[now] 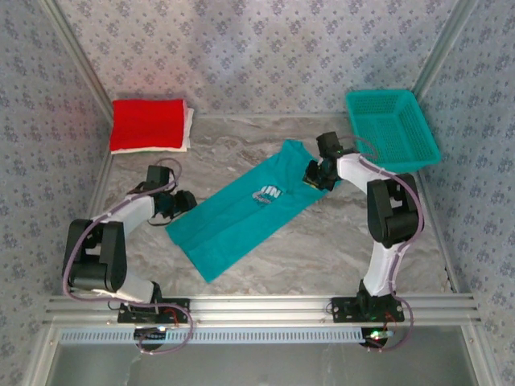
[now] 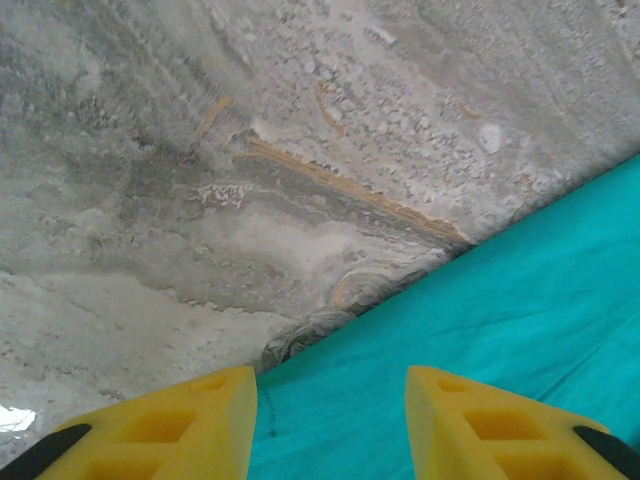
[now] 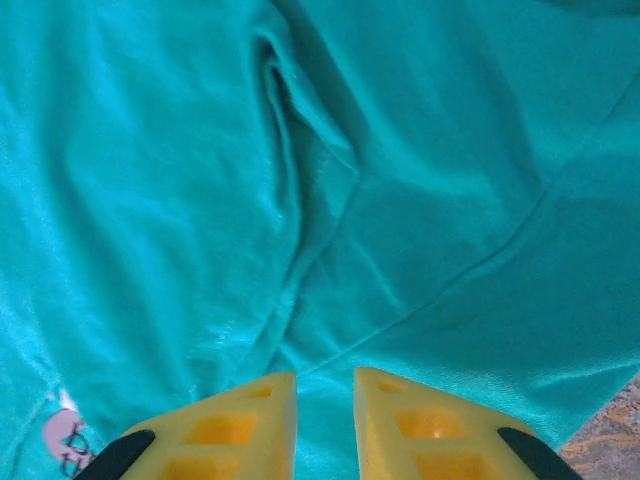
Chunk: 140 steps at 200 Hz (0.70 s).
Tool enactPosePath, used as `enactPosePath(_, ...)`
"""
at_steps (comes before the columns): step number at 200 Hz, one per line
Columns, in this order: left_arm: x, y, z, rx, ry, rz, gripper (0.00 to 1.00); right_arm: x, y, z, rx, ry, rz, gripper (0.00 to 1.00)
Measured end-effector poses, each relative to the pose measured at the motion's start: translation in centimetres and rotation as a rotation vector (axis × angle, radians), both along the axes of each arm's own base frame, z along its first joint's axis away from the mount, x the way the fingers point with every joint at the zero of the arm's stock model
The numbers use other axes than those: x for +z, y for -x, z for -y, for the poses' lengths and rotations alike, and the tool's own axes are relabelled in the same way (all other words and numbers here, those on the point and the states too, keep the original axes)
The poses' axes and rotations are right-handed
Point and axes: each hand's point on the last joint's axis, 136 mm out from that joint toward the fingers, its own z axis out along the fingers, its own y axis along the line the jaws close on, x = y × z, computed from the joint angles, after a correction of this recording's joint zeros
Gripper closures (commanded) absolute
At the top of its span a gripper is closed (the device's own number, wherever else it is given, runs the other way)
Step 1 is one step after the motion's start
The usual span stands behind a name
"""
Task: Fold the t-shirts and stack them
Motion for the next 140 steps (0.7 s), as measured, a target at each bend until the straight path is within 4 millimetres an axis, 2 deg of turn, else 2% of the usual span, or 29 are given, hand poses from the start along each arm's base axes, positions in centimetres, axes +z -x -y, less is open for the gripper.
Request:
enactPosePath(35, -2.2, 2.1, -0.1, 0.006, 0.005, -0.043, 0.57, -1.9, 0.4, -0.1, 0.005, 0.013, -0.041, 0.76)
enactPosePath(49, -1.9, 2.4, -0.1, 0.011, 0.016, -0.018, 0.57, -2.8, 0.4, -0.2, 0.006, 0.014, -0.056, 0.76)
enactPosePath(73, -2.0, 4.1, 0.1, 0.018, 0.046, -0.023, 0.57, -2.7, -0.9, -0.8, 0.012, -0.007, -0.035, 0.77)
enactPosePath(88, -1.8, 5.6, 0.4, 0.021, 0.064, -0.033, 0.57, -2.6, -2.7, -1.7, 0.021, -0.034, -0.013, 0.77)
enactPosePath(107, -1.5, 8.4, 1.3, 0.007, 0.09, -0.045, 0.57, -2.5, -5.7, -2.8, 0.03, -0.061, 0.024, 0.77)
enactPosePath(120, -0.5, 10.1, 2.1, -0.013, 0.118, -0.027, 0.56, -2.2, -8.5, -3.8, 0.042, -0.089, 0.067, 0.76)
enactPosePath(140, 1.6, 11.3, 2.9, -0.033, 0.162, 0.04, 0.56, -1.8, -12.0, -5.3, 0.07, -0.124, 0.109, 0.75)
